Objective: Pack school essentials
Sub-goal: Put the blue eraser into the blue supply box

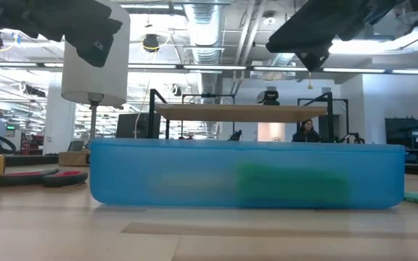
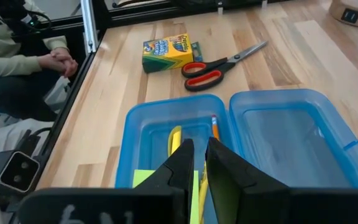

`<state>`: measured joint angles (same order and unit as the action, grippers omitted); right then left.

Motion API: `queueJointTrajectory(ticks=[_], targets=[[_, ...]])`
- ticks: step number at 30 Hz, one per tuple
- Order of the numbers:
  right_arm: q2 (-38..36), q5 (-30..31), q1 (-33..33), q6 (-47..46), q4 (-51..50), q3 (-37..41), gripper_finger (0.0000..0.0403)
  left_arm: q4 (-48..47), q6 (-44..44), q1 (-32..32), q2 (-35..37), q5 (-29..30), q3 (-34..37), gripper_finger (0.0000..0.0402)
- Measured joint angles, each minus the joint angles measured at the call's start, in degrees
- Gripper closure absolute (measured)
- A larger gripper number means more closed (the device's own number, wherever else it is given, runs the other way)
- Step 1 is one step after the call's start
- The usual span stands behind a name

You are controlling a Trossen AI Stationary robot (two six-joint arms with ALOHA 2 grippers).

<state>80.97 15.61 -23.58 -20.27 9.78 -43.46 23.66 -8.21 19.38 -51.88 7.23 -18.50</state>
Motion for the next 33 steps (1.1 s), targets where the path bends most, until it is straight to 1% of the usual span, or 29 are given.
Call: queueJointTrajectory(ticks=[8, 13, 19, 23, 27, 33], targets=[[0.0, 0.8, 0.0, 0.2, -0.2, 0.0, 0.034, 0.3, 0.2, 0.0, 0.0, 1.1, 0.0, 0.0304], [0.0, 0.8, 0.5, -3.6, -3.2, 0.0, 0.034, 0.3, 0.2, 0.0, 0.0, 1.1, 0.0, 0.0304], [-0.4, 0.8, -0.3, -8.7, -11.9, -1.9, 0.034, 0.3, 0.2, 0.0, 0.0, 1.1, 0.0, 0.0304], [-0.4, 0.6, -2.5, -11.6, -20.5, -5.1, 0.034, 0.3, 0.2, 0.0, 0.0, 1.1, 0.0, 0.0304], [-0.4, -0.9, -5.4, -14.1, -28.8, -7.8, 0.034, 0.3, 0.2, 0.0, 0.0, 1.1, 0.0, 0.0304], [0.1, -5.4, -10.5, -18.1, -32.3, -8.1, 0.0339, 0.3, 0.1, 0.0, 0.0, 1.1, 0.0, 0.0304]])
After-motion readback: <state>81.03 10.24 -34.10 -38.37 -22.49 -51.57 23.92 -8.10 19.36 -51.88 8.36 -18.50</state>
